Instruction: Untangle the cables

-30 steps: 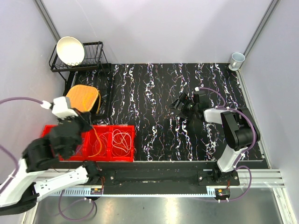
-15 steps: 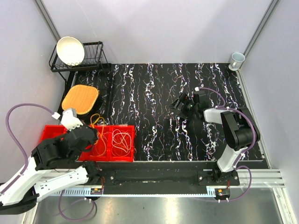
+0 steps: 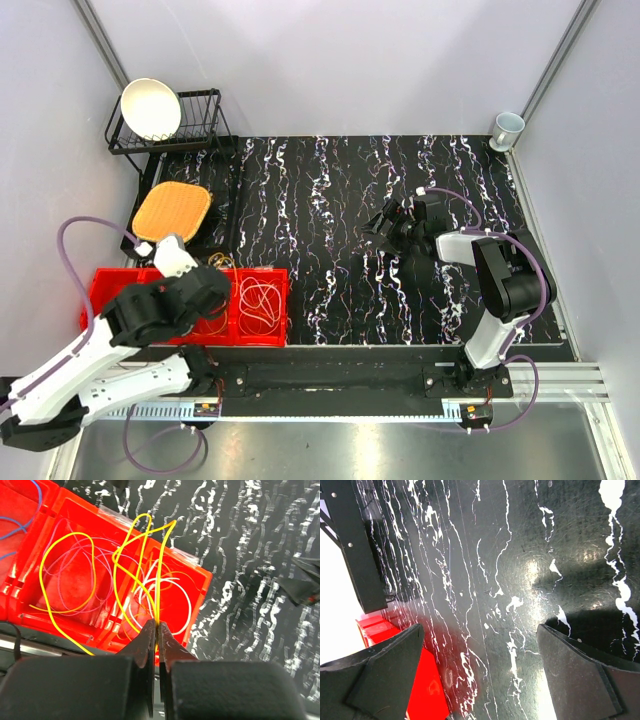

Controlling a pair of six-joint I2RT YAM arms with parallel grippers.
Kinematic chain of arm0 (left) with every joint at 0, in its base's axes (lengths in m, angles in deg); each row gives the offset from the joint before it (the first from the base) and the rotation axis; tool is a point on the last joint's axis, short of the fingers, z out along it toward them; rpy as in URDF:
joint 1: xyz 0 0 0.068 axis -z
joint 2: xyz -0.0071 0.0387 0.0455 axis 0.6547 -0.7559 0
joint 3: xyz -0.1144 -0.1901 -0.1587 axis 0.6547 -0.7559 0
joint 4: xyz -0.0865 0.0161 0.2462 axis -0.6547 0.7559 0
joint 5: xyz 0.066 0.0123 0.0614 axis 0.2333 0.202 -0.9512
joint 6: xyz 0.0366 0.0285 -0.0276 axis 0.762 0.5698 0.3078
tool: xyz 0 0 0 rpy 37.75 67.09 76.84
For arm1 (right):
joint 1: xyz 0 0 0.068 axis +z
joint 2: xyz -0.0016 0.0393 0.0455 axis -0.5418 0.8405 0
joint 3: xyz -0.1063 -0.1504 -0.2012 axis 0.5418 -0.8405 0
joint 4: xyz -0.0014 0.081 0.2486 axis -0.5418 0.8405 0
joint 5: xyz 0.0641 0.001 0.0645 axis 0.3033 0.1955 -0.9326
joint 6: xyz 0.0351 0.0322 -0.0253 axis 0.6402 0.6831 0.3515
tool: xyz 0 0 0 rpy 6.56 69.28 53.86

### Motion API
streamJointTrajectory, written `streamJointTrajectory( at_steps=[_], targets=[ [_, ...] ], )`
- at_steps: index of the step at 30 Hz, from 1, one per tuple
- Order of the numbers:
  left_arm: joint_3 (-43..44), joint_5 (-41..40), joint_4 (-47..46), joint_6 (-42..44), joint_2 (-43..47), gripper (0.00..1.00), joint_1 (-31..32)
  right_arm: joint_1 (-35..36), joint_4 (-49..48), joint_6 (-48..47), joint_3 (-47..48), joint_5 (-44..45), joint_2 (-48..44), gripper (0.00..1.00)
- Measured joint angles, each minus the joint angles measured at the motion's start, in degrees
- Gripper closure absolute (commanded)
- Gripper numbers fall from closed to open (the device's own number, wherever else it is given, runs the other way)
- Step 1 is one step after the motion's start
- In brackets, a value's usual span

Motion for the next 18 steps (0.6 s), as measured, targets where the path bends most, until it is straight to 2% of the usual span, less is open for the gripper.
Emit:
streamJointTrajectory(
  at_steps=[3,9,11,18],
  targets=[
    [0.0,-0.6,-0.1,0.6,-2.7,0.93,-2.3,0.0,0.0,0.0,0.1,-0.3,0.1,0.0],
    [-2.7,0.1,-0.2,6.9,-6.9,0.87,-12.8,0.0,0.0,0.2,0.2,-0.4,0.3,0.0],
    [-3.3,1.4,-0.3,11.0,-7.9,0.88,-16.5,0.0,0.0,0.3,0.3,-0.5,0.3,0.0],
    [-7.9,15.6,-6.8,29.1,-7.8,0.95,-38.8,0.0,-0.1,0.4,0.3,-1.4,0.6,0.0]
  ],
)
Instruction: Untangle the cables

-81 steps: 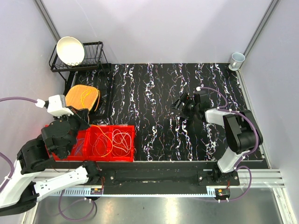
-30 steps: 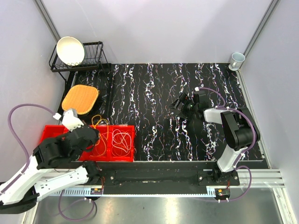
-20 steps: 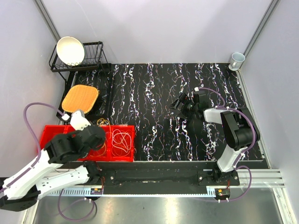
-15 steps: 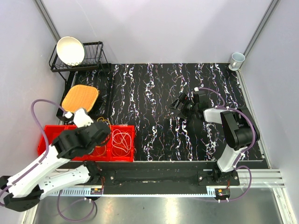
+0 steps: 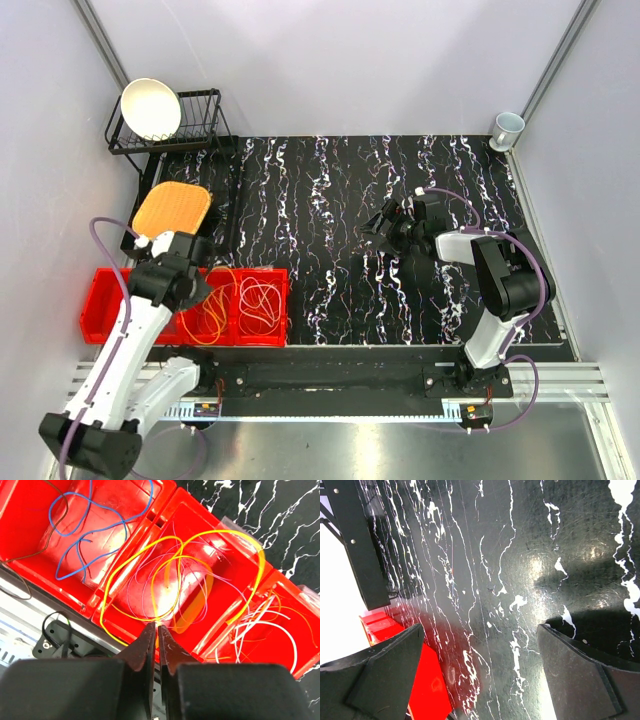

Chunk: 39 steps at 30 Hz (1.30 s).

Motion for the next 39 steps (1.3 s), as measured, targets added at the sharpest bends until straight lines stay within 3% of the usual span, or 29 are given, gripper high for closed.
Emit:
streamJointTrajectory(
  at_steps=[4,9,10,11,12,13,25,32,35,39],
  targets=[
    [-0.1,5.2,-3.3,6.6,-2.6,1.0,-6.1,0.0,-0.1,0.0,0.3,-0.3,0.3,0.0],
    [-0.2,7.3,-7.0,10.1,-5.9,0.98,-7.0,0.0,-0.6,0.4,0.7,-0.5,0.9,0.0],
    [-0.2,7.4,-7.4,10.4,-5.7,0.9,-7.0,0.0,-0.6,0.4,0.7,-0.5,0.9,0.0],
    [-0.2,7.4,-7.8,10.7,-5.4,0.66,-7.0,0.0,-0.6,0.4,0.7,-0.5,0.9,0.0],
    [-0.2,7.4,-8.2,11.2,-5.0,0.41,-7.0,0.0,-0.7,0.4,0.7,-0.5,0.9,0.0],
    [-0.2,7.6,-8.5,11.9,-4.5,0.01,-7.1,0.0,-0.7,0.4,0.7,-0.5,0.9,0.01],
    [0.8,5.6,-18.0,20.1,8.2,0.01,-7.1,1.1,1.6,-4.8,0.6,4.3,-3.3,0.0],
    [-0.4,4.7,-20.3,21.7,10.3,0.01,-7.1,14.4,0.7,-16.8,0.5,15.2,-16.5,0.0],
    [-0.5,4.8,-20.5,21.9,10.4,0.01,-7.1,17.6,-3.9,-19.1,-1.4,17.3,-21.1,0.0],
    [-0.5,4.7,-21.0,21.9,11.6,0.01,-7.1,16.9,-15.4,-19.0,-7.7,29.9,-20.8,0.0]
  ],
)
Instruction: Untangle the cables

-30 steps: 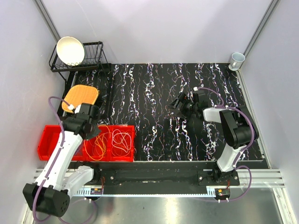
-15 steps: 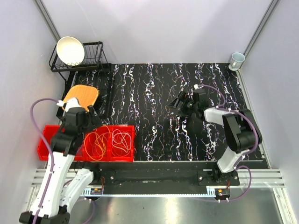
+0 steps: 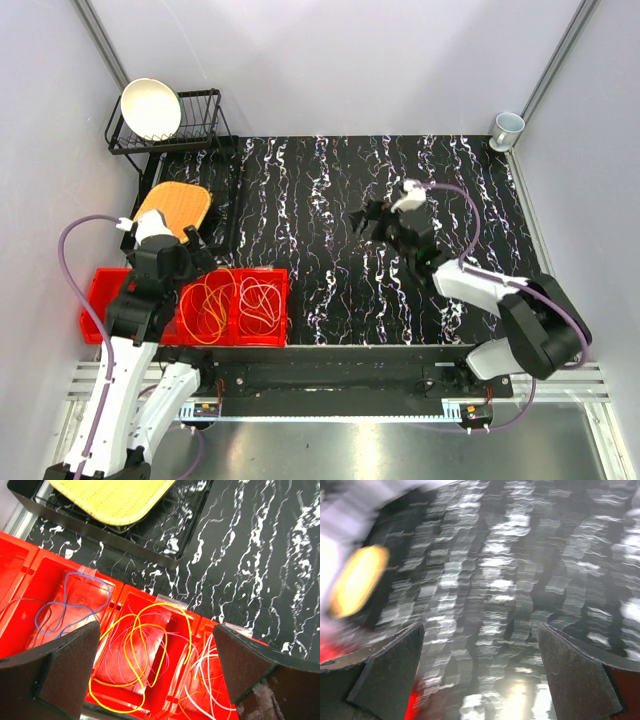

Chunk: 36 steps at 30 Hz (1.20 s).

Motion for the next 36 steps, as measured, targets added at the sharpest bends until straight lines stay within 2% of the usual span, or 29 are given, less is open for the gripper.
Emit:
streamJointTrajectory(
  at_steps=[4,7,10,14,16,19,25,28,32,36],
  targets=[
    [-0.9,0.0,-0.4,0.0,2.4,0.01,0.0,-0.6,-10.6,-7.6,-11.3,10.9,1.4,0.0],
    [-0.9,0.0,-0.7,0.0,3.7,0.01,0.0,-0.8,-17.5,-17.9,-19.8,17.5,-2.8,0.0],
    [-1.0,-0.2,-0.7,0.0,4.7,0.01,0.0,-1.5,-17.4,-27.6,-20.1,21.9,-9.4,0.0],
    [-1.7,-0.9,-0.7,-0.1,5.6,0.01,0.0,-8.1,-20.0,-34.1,-19.7,24.2,-17.4,0.0],
    [-1.8,-1.1,-0.6,-0.1,5.5,0.01,0.0,-13.5,-21.4,-34.7,-20.8,23.5,-19.1,0.0],
    [-1.8,-1.3,-0.7,-0.1,5.3,0.01,0.0,-19.5,-23.5,-35.2,-23.4,22.3,-16.4,0.0],
    [-1.8,-1.4,-0.7,-0.1,5.4,0.01,0.0,-24.9,-28.7,-34.4,-26.6,13.9,-2.7,0.0],
    [-1.9,-1.4,-0.8,0.0,5.7,0.01,0.3,-29.0,-33.6,-33.3,-26.1,6.4,4.8,0.0],
    [-2.3,-1.6,-0.8,-0.1,6.0,0.01,1.9,-34.6,-28.2,-30.8,-20.6,2.0,8.4,0.0],
    [-2.6,-2.5,-0.7,-0.5,6.6,0.01,4.5,-35.6,-28.7,-27.7,-18.3,2.1,8.5,0.0]
  ],
)
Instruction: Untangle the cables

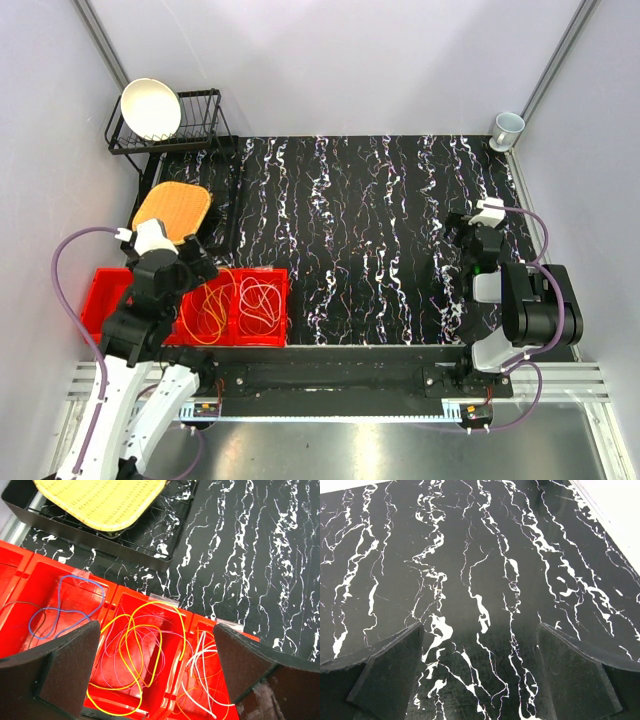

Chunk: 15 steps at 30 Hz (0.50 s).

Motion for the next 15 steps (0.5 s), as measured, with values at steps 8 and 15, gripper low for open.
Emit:
streamJointTrajectory(
  at_steps=[8,15],
  targets=[
    [-0.1,-2.1,0.3,-1.1,-0.7,0.01,3.6,0.0,0.7,1.7,0.0,0.2,0.0,0.0],
    [-0.1,-2.9,0.6,-1.7,-2.4,0.01,4.2,0.0,0.8,1.6,0.0,-2.1,0.0,0.0]
  ],
)
